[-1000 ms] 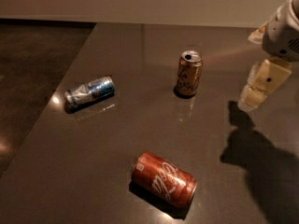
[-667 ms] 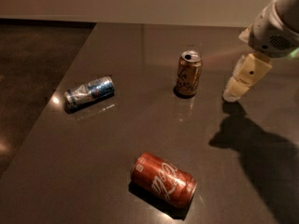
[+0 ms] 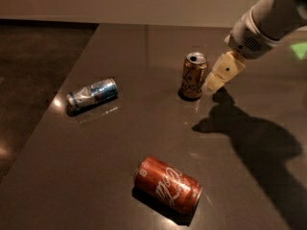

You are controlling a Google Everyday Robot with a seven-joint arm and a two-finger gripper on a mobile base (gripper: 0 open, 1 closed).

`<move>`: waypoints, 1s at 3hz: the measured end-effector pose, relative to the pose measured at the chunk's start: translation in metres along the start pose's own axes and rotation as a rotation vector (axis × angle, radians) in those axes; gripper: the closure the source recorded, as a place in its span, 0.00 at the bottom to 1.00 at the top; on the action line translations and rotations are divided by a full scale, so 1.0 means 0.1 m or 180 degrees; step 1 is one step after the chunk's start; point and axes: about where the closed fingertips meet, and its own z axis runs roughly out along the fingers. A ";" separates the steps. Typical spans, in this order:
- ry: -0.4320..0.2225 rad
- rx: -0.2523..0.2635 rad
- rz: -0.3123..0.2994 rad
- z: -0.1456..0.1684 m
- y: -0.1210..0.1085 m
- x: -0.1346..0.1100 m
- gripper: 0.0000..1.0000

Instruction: Move orange can near redbull can

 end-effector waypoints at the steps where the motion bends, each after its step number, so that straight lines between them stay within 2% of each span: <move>1: -0.0063 -0.0063 -0.0014 0.20 0.01 -0.14 0.00; 3: -0.0168 -0.0181 -0.0019 0.43 -0.03 -0.31 0.00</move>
Offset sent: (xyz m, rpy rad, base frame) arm 0.0377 0.0451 -0.0249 0.0817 0.0233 0.0481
